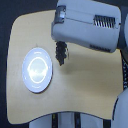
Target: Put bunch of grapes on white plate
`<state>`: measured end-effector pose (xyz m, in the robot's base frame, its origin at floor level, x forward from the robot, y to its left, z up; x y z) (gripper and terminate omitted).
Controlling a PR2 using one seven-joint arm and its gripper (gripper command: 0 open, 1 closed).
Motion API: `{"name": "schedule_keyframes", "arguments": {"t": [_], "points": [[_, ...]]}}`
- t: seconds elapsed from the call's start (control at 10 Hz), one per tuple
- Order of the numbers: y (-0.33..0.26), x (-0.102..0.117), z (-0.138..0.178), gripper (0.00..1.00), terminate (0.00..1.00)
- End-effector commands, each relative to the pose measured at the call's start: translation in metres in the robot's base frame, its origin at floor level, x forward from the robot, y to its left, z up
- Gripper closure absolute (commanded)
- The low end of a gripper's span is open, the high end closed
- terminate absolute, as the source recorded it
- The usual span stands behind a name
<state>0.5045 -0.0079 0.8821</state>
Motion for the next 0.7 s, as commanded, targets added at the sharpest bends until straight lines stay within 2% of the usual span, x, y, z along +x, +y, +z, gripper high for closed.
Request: {"name": "schedule_keyframes", "arguments": {"t": [0.0,0.4,0.6], "points": [[0.018,-0.024,0.036,1.00,0.00],[0.087,-0.071,0.017,1.00,0.00],[0.121,-0.076,0.016,1.00,0.00]]}}
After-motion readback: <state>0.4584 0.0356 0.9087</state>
